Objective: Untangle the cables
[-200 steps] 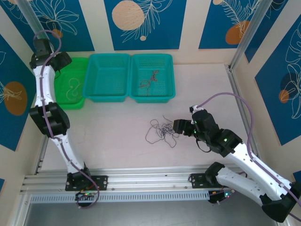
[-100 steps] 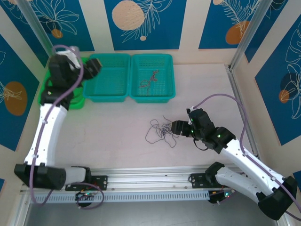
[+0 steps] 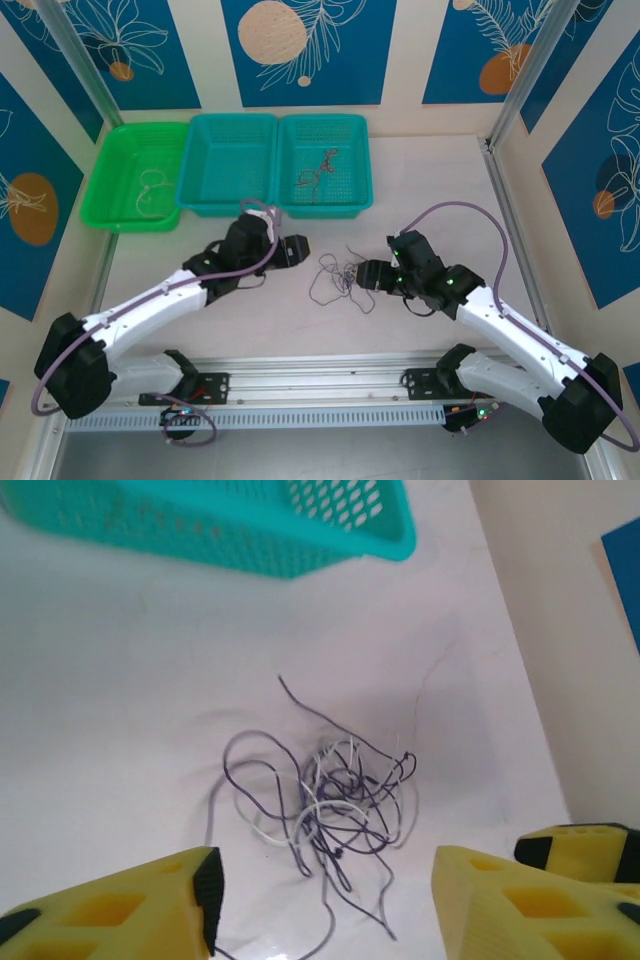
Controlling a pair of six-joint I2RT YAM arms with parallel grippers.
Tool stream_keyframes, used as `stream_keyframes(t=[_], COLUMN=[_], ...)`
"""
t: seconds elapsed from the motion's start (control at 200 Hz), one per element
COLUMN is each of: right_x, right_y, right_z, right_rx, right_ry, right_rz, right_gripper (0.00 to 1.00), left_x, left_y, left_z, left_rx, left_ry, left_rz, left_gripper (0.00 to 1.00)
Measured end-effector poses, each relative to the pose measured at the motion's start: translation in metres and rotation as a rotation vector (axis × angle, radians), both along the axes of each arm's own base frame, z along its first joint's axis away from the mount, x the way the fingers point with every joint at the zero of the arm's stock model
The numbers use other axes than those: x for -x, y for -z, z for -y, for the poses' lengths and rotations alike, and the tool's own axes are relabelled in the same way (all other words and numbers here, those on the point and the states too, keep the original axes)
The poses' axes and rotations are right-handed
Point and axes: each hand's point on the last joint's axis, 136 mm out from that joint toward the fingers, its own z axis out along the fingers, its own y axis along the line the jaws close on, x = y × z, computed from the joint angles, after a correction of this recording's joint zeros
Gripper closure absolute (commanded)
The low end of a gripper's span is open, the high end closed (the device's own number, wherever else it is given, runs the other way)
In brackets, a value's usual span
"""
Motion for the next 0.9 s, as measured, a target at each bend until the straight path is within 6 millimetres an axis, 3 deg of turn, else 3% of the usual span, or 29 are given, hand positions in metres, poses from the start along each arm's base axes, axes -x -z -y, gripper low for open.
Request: stream_keyframes(t=[0.14,0.31,0.6,0.775,0.9], right_x=[-0.002,-0.002,-0.001,-0.001,-0.001], right_y=[0.007,0.009,0.01,0.01,0.01], right_z=[-0.003,-0.004,-0.003,-0.003,-0.003], right_rx=[0.002,0.002,0.002,0.001,0.001], right_ry=[0.004,0.005,0.01,0.009,0.01], right_rz=[-0.025,-0.035,-0.041,-0.041,-0.041], right_gripper=[0.23,0.24,0.24,0.24,0.23], left_x=[-0.004,-0.009,-0.012,-0.011,-0.011], left_y=[0.041,0.078,0.085,0.093,0.094], left_z=[0.024,0.043,0.051,0.051,0.047], left_rx=[0.059,0.121,0.165,0.167,0.169], left_ry=[-0.054,-0.106,-0.143,-0.163,-0.187], left_rz=[-0.145,-0.274,-0.311,-0.338,-0.342], left_gripper=[0.64,0.59,0.58,0.47,0.49])
